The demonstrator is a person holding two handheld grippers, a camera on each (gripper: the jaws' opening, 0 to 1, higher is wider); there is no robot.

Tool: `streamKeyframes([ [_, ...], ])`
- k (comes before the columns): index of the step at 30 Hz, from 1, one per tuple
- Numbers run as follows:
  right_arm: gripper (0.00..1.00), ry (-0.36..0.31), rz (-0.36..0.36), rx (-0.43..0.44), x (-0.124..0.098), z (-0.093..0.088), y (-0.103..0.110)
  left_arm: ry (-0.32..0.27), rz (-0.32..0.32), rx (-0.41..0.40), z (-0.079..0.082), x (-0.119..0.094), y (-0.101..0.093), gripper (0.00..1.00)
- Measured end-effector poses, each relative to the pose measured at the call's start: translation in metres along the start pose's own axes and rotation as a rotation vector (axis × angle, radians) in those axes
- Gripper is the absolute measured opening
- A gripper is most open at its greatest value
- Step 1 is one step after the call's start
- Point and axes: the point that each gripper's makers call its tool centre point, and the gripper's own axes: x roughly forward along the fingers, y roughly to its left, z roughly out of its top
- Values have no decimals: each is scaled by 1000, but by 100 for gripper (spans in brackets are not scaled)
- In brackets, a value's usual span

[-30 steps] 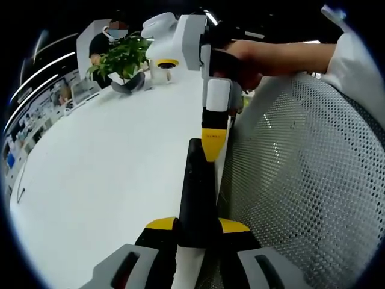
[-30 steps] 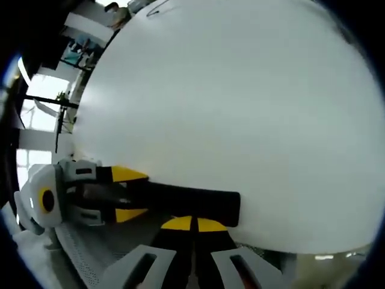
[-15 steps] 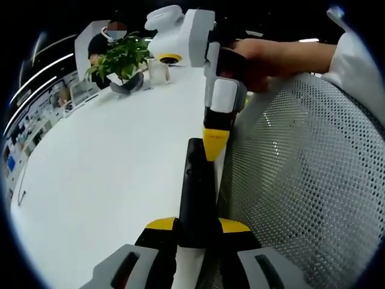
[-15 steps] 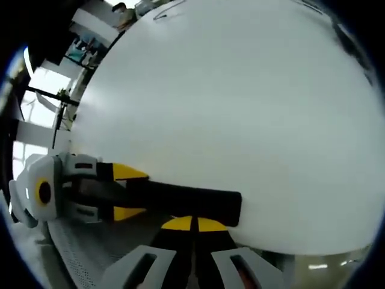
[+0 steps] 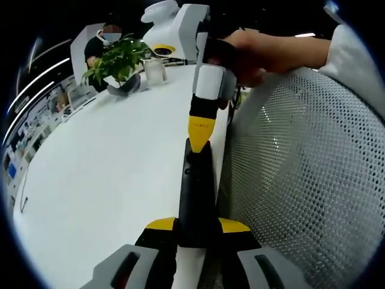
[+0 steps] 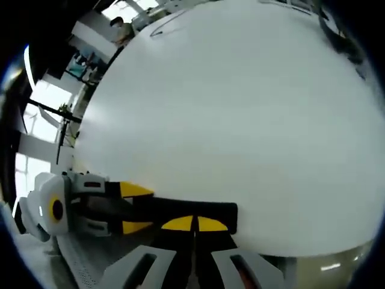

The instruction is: Press the specified remote control buttons in sequence, fully releasing each button before pressing the next.

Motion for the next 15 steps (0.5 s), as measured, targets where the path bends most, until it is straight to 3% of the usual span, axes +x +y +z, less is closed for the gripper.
streamKeyframes([
  [5,0,8,19,2,5,-2,5,2,3,4,0,0,0,25],
  [11,0,39,-33,-68,11,-4,2,1,2,4,0,0,0,25],
  [15,0,36,-31,-63,10,-3,0,-1,4,-4,0,1,0,25],
])
